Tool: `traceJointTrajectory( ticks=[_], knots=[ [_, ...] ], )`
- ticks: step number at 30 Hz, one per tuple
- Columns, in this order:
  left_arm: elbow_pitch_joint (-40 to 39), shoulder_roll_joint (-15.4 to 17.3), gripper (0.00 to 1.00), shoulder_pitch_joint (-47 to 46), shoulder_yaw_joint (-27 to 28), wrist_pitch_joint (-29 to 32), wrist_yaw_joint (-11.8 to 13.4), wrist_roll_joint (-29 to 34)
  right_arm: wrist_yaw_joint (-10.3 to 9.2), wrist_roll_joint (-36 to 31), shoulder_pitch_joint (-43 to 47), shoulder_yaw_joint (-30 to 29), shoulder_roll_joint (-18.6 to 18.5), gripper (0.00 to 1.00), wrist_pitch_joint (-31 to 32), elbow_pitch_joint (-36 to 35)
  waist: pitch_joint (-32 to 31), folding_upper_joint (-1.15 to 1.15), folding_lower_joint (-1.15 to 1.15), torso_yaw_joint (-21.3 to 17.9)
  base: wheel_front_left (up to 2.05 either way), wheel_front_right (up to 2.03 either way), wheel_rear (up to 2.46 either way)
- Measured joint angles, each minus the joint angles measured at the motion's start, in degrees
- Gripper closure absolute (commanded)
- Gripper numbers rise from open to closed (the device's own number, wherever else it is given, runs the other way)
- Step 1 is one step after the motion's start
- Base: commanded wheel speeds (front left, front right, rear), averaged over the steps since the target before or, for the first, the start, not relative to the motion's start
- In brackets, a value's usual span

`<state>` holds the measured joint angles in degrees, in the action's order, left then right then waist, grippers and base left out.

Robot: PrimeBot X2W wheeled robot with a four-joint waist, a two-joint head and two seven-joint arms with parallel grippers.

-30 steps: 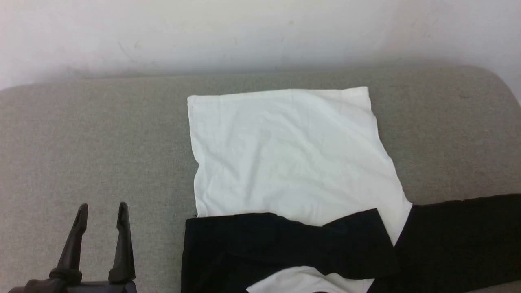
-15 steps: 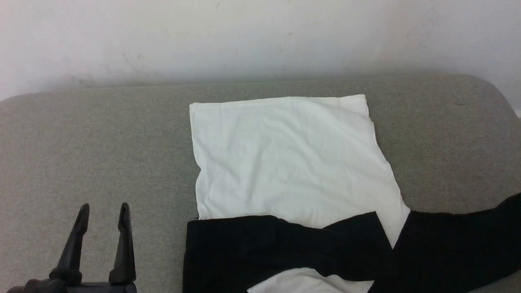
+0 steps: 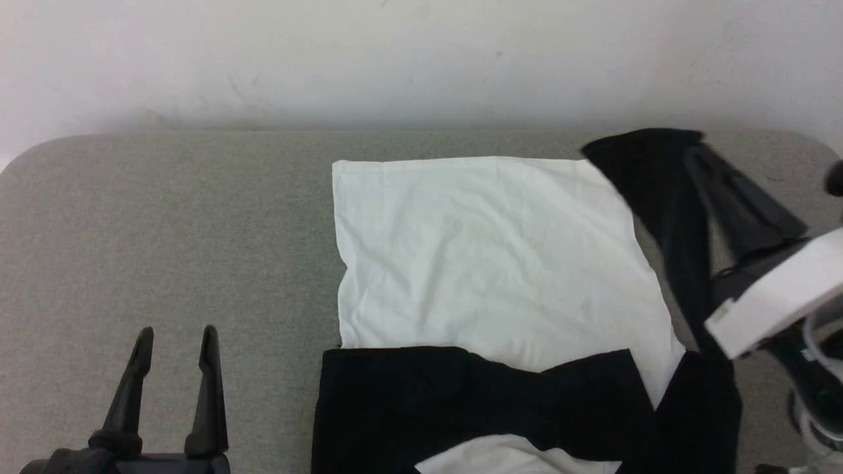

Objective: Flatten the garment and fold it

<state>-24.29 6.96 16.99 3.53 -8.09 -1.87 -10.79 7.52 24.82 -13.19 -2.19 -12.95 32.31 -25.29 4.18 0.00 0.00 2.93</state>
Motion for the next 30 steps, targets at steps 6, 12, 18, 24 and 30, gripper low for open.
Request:
traceJointTrajectory(
  ticks=[6, 12, 18, 24, 30],
  knots=[
    [0.7, -0.1, 0.0, -0.1, -0.3, -0.6, 0.2, -0.4, 0.0, -0.1, -4.4, 14.2, 2.8, 1.0, 1.4, 1.3, -0.1, 0.0, 0.0, 1.6, 0.0, 0.0, 0.0],
    [1.5, -0.3, 0.0, -0.8, -1.2, -1.1, 0.2, -0.8, 0.0, -0.1, -8.1, 26.4, 4.7, 1.0, -0.2, 7.6, 0.9, 0.0, 0.0, 3.7, 0.0, 0.0, 0.0],
    [2.6, -0.4, 0.0, -2.0, -1.8, -1.6, 0.2, -0.9, 0.0, -0.3, -8.7, 36.4, 6.0, 1.0, -2.8, 18.2, 2.4, 0.0, 0.0, 6.2, 0.0, 0.0, 0.0],
    [3.9, -0.6, 0.0, -2.6, -2.6, -2.2, 0.2, -1.5, 0.0, -1.1, -8.6, 43.8, 5.8, 1.0, -4.8, 30.0, 3.9, 0.0, 0.0, 8.4, 0.0, 0.0, 0.0],
    [5.2, -0.9, 0.0, -3.6, -3.6, -2.6, 0.2, -1.8, 0.0, -1.3, -8.7, 45.4, 7.2, 1.0, -8.3, 40.6, 4.8, 0.0, 0.0, 10.3, 0.0, 0.0, 0.0]
  ],
)
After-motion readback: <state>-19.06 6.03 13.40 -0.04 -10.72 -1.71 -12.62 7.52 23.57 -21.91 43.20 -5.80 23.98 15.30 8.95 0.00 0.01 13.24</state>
